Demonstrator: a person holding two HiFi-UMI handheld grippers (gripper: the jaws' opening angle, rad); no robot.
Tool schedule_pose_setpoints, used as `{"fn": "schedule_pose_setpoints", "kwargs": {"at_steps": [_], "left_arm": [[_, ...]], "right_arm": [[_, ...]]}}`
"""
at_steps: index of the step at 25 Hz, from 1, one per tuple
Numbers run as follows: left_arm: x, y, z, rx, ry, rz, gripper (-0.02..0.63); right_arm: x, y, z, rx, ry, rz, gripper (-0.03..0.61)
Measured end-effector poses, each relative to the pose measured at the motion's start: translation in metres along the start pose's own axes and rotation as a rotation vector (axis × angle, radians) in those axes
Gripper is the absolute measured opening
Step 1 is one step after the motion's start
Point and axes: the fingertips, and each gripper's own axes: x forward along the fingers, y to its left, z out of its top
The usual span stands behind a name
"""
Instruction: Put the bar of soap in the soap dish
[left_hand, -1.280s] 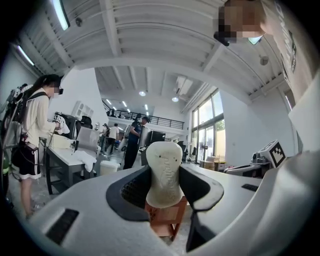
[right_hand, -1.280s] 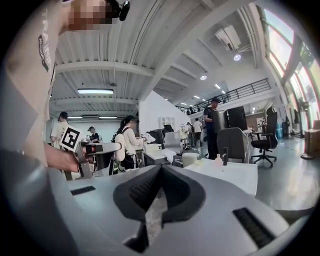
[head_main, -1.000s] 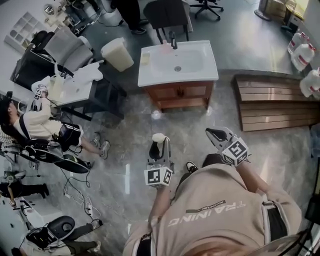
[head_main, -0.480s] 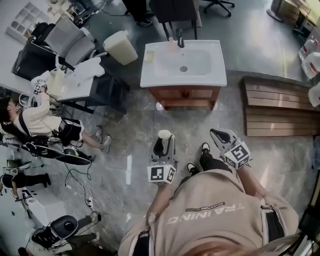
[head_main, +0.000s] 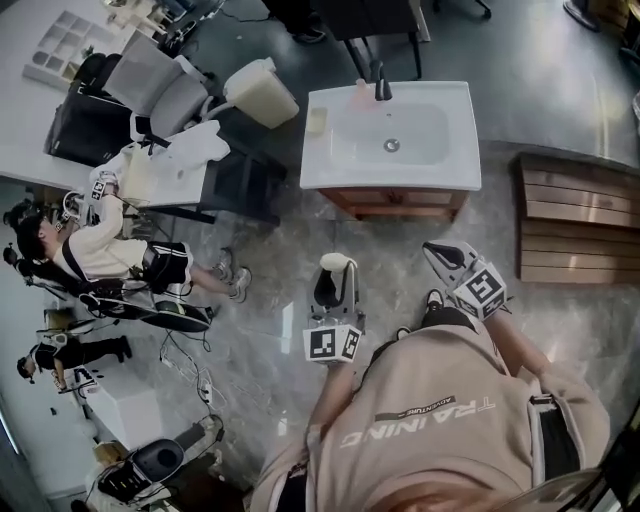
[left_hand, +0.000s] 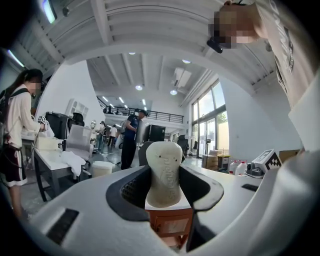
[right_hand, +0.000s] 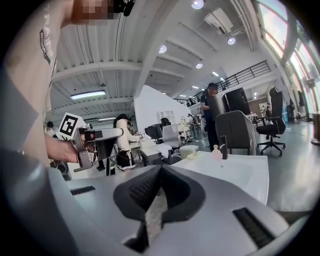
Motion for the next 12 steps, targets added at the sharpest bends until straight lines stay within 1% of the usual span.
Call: {"fn": "schedule_pose_setpoints", "kwargs": {"at_steps": [7,10,12], "left_arm": [[0.033,0.027,-0.004,-0.044,0.011,0.087,0.179],[0.042,0.042,-0.007,-0.049,0.021,0.097,0.179],[0.048,0.052,-0.010,-0.056,0.022,0.099,0.179]], "right_arm": [[0.035,-0.036,0.009,-0.023,0.035,0.069,0.012],[0.053,-0.041,0.012,-0.021,0.040,0.089,0.012],[0.065,-0.043,0.010,-0.018,0.047,0.087,0.013]]}}
